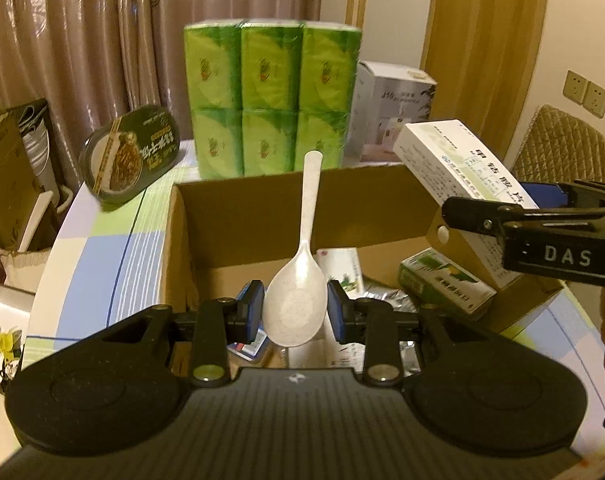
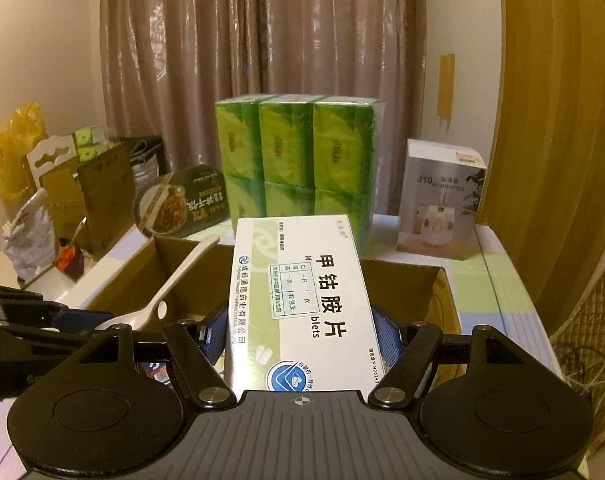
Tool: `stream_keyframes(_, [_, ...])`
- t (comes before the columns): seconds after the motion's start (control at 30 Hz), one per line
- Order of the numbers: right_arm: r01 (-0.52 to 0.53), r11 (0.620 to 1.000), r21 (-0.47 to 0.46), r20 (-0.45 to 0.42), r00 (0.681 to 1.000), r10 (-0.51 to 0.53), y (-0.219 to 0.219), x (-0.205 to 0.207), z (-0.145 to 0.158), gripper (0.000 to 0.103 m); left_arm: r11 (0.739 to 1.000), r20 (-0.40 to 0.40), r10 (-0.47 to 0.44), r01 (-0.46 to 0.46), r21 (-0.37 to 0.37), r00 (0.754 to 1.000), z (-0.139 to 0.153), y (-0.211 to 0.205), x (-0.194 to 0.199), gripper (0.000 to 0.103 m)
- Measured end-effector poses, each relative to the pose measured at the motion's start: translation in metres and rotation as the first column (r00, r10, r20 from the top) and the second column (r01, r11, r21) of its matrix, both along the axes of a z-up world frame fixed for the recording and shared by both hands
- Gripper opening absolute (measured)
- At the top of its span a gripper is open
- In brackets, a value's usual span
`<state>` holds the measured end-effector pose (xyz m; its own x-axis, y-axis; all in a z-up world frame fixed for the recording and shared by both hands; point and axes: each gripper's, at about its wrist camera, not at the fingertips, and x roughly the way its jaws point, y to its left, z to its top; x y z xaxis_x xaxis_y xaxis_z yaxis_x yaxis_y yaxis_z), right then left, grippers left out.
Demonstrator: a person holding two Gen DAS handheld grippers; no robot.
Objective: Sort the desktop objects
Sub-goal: 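Lower white spoon into the box with left tool while right tool lowers medicine box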
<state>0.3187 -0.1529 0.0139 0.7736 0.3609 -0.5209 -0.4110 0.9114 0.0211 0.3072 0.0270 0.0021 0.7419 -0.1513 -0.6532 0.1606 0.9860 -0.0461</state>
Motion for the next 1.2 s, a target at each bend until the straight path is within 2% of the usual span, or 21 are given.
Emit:
stream_keyframes(0.23, [-0.002,1.000,-0.010,-0.015,1.000,0.002,0.001,-0.001,-0.006,0.069,0.999,-0.027,0.027,-0.028,-0.021,0.999,-0.007,0.012,0.004,0.029])
stream_keyframes(0.63, [-0.007,1.000,-0.010,-0.036,0.999,0.006,0.001,0.000,-0.011,0.069,0.999,-0.047,0.039,-0.040,-0.016,0.998,-0.012,0.011,0.008,0.028])
stream_keyframes(0.83, [-0.009,1.000,-0.004,-0.042,0.999,0.009,0.001,0.000,-0.012,0.069,0.999,-0.050,0.039,-0.039,-0.008,0.998,-0.015,0.007,0.012,0.020])
stream_keyframes(1.2, [-0.010,1.000,0.010,-0.053,0.999,0.011,0.000,-0.001,-0.013,0.069,0.997,-0.038,0.076,-0.077,-0.015,0.996,-0.015,0.017,0.012,0.020])
